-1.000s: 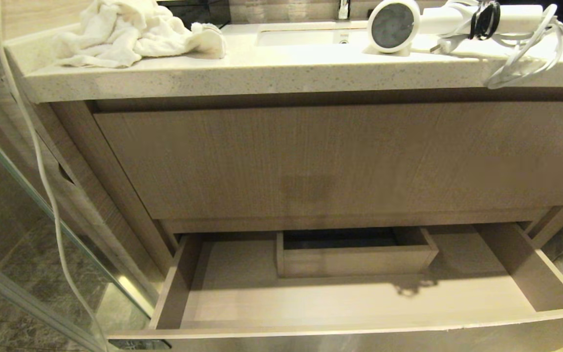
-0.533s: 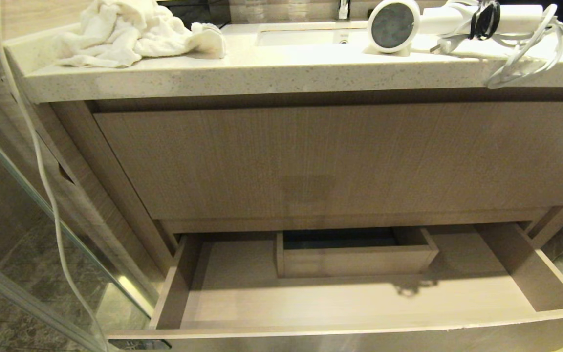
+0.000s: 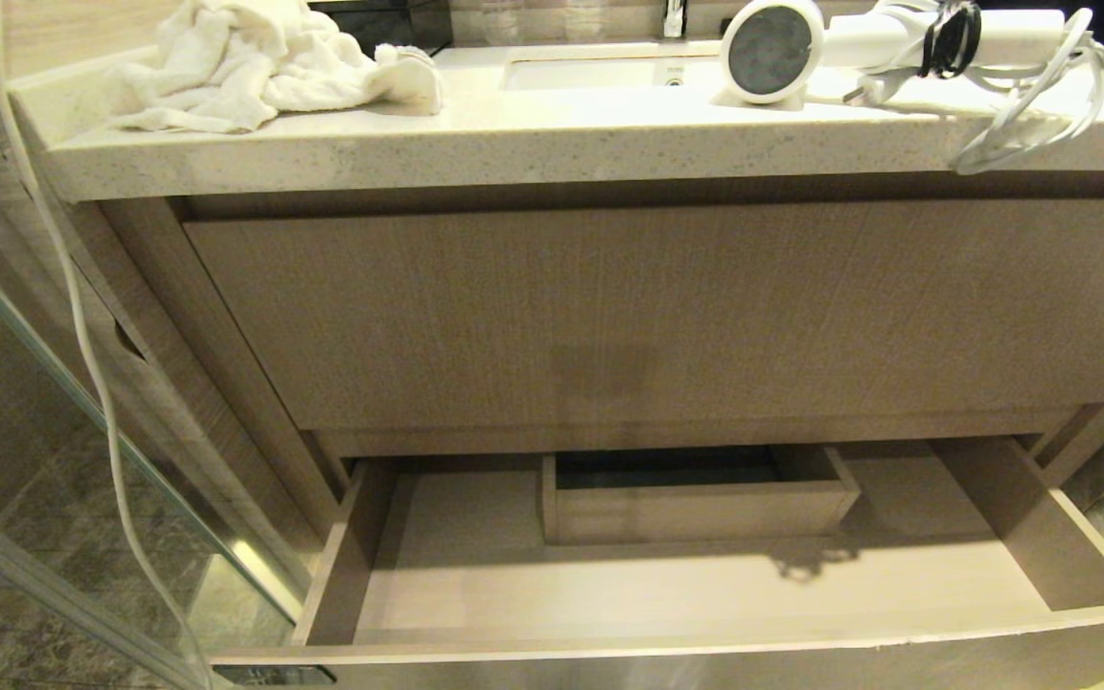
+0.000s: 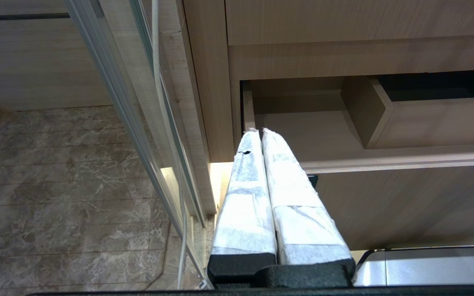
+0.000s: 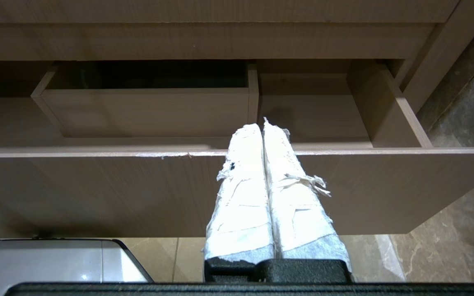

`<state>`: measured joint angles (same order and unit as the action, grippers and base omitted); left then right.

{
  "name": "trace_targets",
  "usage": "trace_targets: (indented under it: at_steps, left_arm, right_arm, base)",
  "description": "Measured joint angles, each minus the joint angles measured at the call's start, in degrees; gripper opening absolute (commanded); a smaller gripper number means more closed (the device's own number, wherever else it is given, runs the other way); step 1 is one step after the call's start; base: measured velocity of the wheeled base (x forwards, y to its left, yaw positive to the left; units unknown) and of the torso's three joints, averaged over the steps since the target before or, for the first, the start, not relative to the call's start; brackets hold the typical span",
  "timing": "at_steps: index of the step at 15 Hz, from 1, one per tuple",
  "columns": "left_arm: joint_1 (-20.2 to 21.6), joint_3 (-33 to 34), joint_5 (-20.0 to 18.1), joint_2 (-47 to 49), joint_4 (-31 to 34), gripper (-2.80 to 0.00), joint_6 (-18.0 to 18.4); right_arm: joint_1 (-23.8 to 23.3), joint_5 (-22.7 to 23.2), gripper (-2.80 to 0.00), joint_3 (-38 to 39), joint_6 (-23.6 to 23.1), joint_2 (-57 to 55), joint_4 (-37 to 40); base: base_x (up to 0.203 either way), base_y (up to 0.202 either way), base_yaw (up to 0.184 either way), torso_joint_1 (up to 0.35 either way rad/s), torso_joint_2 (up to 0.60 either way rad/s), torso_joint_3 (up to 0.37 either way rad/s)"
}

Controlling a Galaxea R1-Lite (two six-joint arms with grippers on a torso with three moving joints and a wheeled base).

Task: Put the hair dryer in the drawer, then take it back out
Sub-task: Pick up the hairdryer

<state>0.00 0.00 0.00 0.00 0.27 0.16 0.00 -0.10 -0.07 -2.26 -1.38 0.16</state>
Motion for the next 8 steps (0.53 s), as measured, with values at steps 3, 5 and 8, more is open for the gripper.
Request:
trace_targets:
  at_steps: [3, 5, 8]
  left_arm:
    - [0.00, 0.00, 0.00, 0.00, -0.02, -2.80, 0.00]
    - [0.00, 0.00, 0.00, 0.00, 0.00, -2.80, 0.00]
    - [0.00, 0.00, 0.00, 0.00, 0.00, -2.80, -0.02]
  right_arm:
    - [0.00, 0.02, -2.80, 0.00, 0.06, 0.00, -0.02]
    - [0.00, 0.02, -2.80, 0.00, 0.17, 0.00, -0.06]
    - [0.00, 0.00, -2.80, -0.02, 0.22, -0.02, -0.06]
  base:
    - [0.000, 0.000, 0.000, 0.000, 0.00, 0.000]
    - [0.000, 0.000, 0.000, 0.000, 0.00, 0.000]
    - [0.000, 0.000, 0.000, 0.000, 0.00, 0.000]
